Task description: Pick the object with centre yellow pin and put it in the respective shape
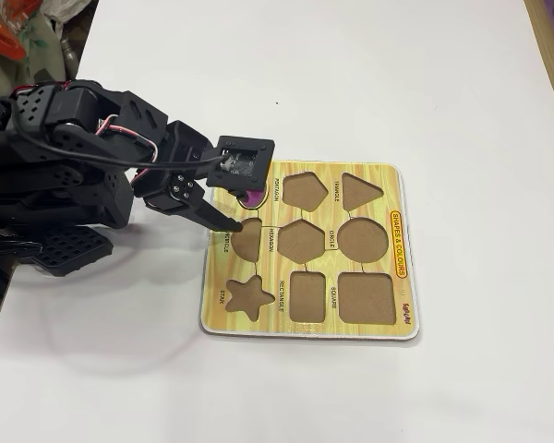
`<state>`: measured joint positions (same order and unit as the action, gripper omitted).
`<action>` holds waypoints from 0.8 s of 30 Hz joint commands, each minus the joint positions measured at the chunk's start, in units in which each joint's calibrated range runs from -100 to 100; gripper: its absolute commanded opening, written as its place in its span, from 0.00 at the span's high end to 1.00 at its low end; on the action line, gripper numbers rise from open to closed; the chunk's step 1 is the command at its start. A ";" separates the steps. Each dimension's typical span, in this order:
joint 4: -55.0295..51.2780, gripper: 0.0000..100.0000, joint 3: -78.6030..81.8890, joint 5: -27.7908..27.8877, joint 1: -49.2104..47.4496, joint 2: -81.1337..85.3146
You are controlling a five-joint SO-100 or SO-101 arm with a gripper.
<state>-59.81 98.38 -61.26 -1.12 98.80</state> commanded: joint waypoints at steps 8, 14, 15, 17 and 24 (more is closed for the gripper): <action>-14.69 0.87 0.36 0.38 1.71 -0.30; -14.61 0.86 0.36 0.33 1.81 -0.30; -14.61 0.86 0.36 0.33 1.81 -0.30; -14.61 0.86 0.36 0.33 1.81 -0.30; -14.61 0.86 0.36 0.28 1.81 -0.30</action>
<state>-73.52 98.47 -60.74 0.37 99.40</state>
